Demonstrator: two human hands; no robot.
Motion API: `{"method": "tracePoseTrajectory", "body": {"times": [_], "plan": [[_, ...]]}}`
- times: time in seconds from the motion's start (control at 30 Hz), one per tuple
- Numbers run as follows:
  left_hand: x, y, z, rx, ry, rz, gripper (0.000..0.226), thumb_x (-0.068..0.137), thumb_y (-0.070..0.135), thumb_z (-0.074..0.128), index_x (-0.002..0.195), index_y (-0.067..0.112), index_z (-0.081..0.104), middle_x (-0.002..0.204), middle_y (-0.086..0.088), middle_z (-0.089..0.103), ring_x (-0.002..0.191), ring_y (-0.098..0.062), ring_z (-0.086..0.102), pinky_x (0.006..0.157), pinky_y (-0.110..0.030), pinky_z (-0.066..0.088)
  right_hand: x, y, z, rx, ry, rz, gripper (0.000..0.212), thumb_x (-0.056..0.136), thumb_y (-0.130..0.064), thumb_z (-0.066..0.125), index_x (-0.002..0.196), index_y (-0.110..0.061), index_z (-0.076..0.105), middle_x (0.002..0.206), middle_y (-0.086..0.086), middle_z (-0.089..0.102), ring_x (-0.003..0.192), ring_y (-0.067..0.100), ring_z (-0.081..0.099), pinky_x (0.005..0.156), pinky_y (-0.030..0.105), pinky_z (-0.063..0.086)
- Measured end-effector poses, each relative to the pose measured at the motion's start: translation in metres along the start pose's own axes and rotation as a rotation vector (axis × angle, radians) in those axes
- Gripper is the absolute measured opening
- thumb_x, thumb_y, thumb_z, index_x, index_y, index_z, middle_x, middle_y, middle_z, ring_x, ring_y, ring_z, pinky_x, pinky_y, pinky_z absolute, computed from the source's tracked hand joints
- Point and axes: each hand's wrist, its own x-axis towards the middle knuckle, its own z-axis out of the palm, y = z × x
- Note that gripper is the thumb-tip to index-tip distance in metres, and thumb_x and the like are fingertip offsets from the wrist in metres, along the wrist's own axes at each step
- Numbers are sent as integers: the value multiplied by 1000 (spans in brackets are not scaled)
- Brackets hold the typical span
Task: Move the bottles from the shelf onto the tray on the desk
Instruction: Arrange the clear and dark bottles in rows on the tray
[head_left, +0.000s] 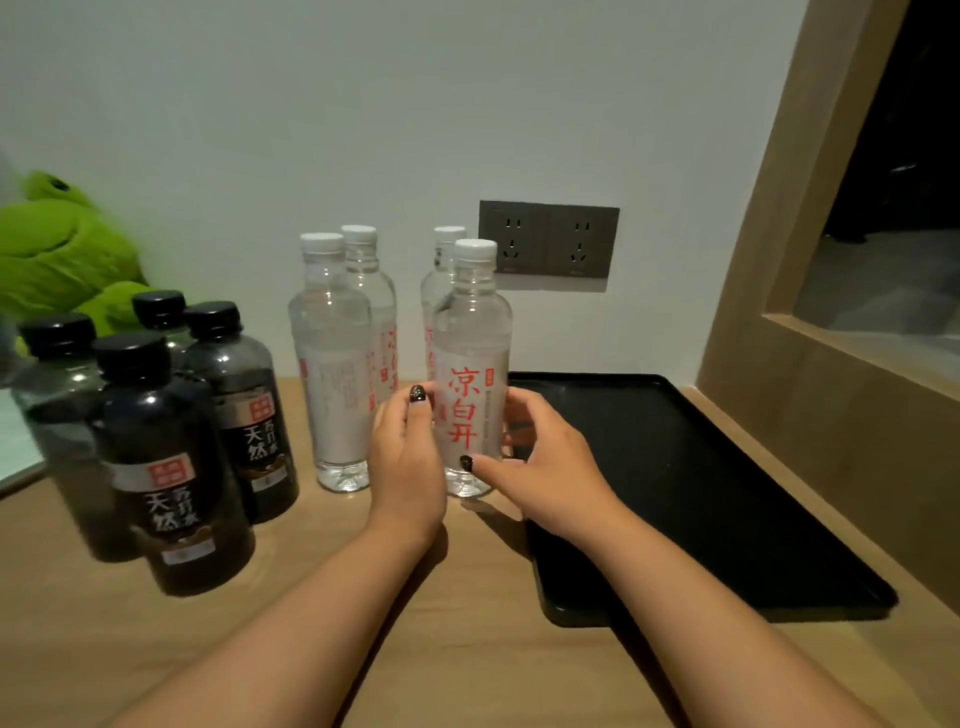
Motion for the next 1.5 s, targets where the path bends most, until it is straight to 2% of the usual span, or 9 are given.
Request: {"method": "tracePoseTrajectory", "body": {"times": [0.4,0.5,0.6,0.77,1.03,1.2,1.37,1.43,1.5], "plan": [[-12,8,0,35,-29,-130,21,87,28,50,107,32,56,105,10,64,100,-10,61,86,-35,52,-7,-12,2,-120,275,-121,76,65,-34,86,130,-28,47,120,-15,59,108,2,58,85,20,53],[-13,7,7,169,-178,-186,46,89,16,59,130,28,41,126,7,55,110,-9,55,74,-18,46,-1,-12,-18,-149,351,-142,77,67,-23,86,132,-24,46,121,-11,58,109,2,55,82,17,52],[-15,4,15,353,-324,-148,77,86,21,64,147,25,18,150,0,37,134,-20,40,101,-35,43,3,0,-33,-201,368,-83,77,68,-16,85,134,-20,45,126,-4,58,114,10,55,89,27,53],[-15,-8,27,832,-474,-39,106,85,48,56,148,19,-23,155,-10,31,134,-31,41,104,-44,40,19,21,-40,-218,371,43,78,71,-17,82,137,-19,40,132,0,56,122,19,54,92,32,47],[-8,-21,32,992,-561,0,83,85,54,46,152,22,9,157,-7,27,141,-29,30,112,-46,32,83,49,-51,-200,337,174,74,76,-17,79,135,-13,34,134,6,54,123,24,53,92,30,43],[-12,-7,31,763,-444,-3,72,90,41,52,150,23,19,153,0,34,138,-20,34,111,-40,35,109,65,-49,-142,370,151,76,78,-19,78,139,-14,33,137,6,52,124,23,52,91,27,42],[6,30,10,666,6,869,63,73,11,62,133,12,40,140,-10,33,130,-27,36,107,-42,34,112,81,-41,-137,403,115,69,83,-27,74,140,-18,35,139,5,52,124,22,53,94,28,42],[10,36,1,658,182,877,69,69,15,61,132,13,34,139,-9,24,131,-27,29,107,-35,25,111,81,-40,-152,388,112,69,85,-28,72,141,-18,34,140,5,51,127,22,51,97,32,42],[9,46,-3,593,252,604,71,75,24,56,137,5,26,140,-20,26,131,-28,26,111,-33,27,111,78,-40,-170,384,112,68,85,-28,70,142,-18,33,141,6,50,128,23,49,100,35,42]]}}
